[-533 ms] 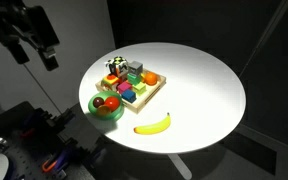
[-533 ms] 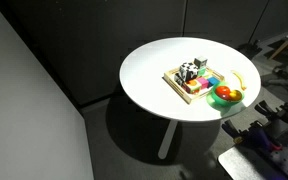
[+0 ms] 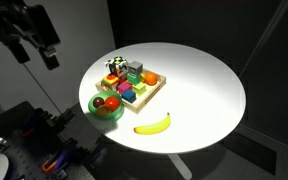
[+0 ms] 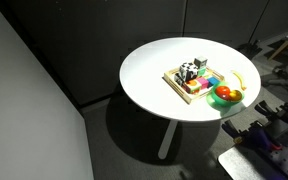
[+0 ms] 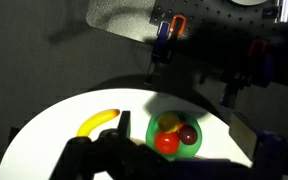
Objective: Pick up the gray block and put it on the table
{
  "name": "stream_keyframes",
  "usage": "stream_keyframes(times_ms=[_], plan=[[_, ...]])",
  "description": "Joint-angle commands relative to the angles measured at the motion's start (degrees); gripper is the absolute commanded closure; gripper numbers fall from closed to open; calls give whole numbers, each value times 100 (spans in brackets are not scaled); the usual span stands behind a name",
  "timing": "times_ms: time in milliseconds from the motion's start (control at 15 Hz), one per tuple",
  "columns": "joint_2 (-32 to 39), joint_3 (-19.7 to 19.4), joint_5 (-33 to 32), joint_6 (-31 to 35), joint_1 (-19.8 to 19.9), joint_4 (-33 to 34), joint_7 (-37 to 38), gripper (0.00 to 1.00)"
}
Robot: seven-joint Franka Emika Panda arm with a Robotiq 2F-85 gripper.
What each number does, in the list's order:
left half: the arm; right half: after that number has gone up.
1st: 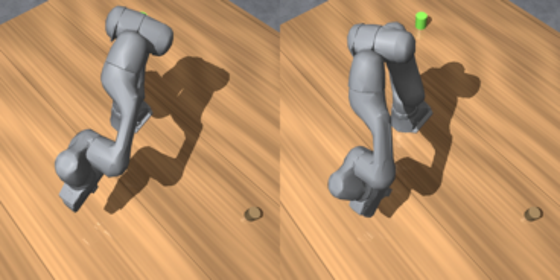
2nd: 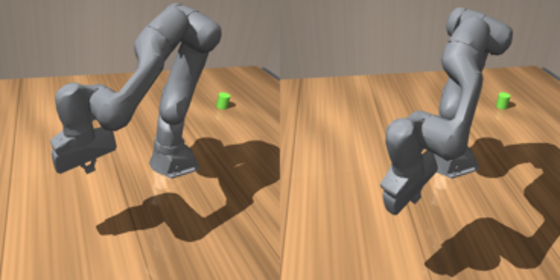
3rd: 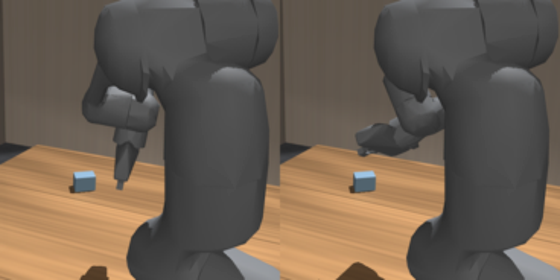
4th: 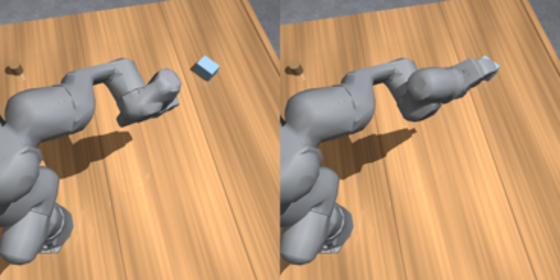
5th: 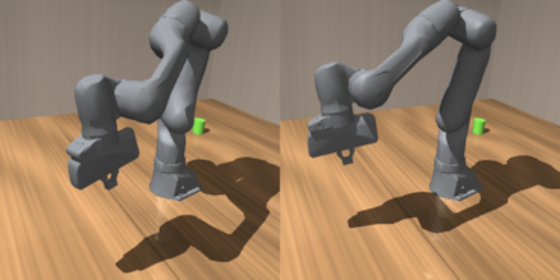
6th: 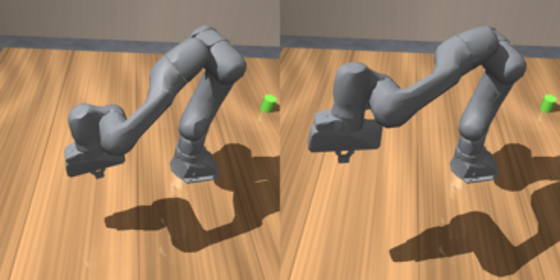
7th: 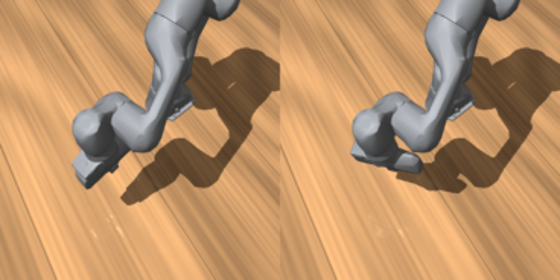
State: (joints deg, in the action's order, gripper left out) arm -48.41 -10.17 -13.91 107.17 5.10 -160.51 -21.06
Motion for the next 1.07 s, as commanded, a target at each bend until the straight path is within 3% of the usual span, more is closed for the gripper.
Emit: stream_keyframes(times_ms=[0, 533, 1000], plan=[[307, -10, 55, 248, -140, 204, 117, 0], [1464, 72, 330, 1337, -431, 829, 251, 0], [2843, 144, 794, 1454, -475, 1813, 246, 0]])
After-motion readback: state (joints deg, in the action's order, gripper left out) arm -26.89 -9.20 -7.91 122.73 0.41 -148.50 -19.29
